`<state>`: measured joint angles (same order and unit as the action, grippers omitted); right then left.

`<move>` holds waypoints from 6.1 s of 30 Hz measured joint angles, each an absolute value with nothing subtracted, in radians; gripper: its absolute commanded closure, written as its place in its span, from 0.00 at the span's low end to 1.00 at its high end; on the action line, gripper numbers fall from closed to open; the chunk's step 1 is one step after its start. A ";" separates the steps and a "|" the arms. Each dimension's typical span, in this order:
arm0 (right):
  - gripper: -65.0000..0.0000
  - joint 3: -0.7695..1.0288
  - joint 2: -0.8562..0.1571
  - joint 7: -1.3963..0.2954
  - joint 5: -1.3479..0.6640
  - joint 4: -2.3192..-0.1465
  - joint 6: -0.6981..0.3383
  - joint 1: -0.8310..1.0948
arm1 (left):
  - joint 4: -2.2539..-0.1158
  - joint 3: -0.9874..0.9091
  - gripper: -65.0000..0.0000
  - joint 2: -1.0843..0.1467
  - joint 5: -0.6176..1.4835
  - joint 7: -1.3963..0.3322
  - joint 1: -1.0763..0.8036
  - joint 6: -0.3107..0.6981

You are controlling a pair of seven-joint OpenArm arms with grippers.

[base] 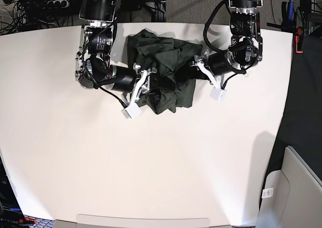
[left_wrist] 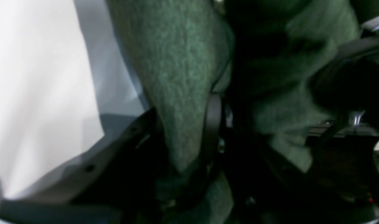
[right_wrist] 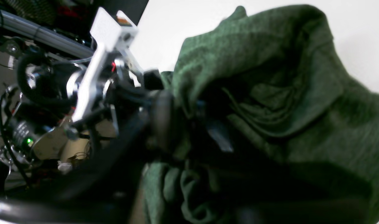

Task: Fold the T-shirt properly
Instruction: 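Fold the strip end held by the right gripper toward the left gripper, then regrasp the folded bundle edges with both grippers and press them inward, then lift and tuck the bundle edges under with both grippers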

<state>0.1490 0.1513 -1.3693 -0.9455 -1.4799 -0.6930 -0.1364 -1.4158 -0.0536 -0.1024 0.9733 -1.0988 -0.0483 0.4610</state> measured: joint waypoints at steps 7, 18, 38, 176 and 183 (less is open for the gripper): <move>0.39 0.149 0.151 -1.378 -0.953 -1.483 -0.693 -0.145 | -1.482 -0.057 0.58 -0.100 0.999 -1.129 -0.086 0.374; 0.41 0.237 0.011 -1.401 -1.176 -1.485 -0.696 -0.087 | -1.484 -0.057 0.58 -0.100 0.998 -1.129 -0.083 0.370; 0.53 -0.115 -0.022 -1.410 -1.089 -1.620 -0.693 -0.023 | -1.480 -0.057 0.58 -0.100 0.997 -1.129 -0.078 0.366; 0.54 -0.017 -0.034 -1.390 -0.750 -1.468 -0.693 -0.358 | -1.849 0.075 0.68 -0.413 1.003 -0.862 -0.176 0.356; 0.61 -0.080 0.066 -1.377 -0.720 -1.305 -0.692 -0.540 | -1.850 0.192 0.68 -0.330 0.994 -0.921 -0.179 0.351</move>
<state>-0.0799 0.0662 -1.3769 -0.7200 -1.3052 -0.6922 -0.5396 -1.8503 0.1917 -0.3298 0.9943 -0.9207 -0.1787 0.3508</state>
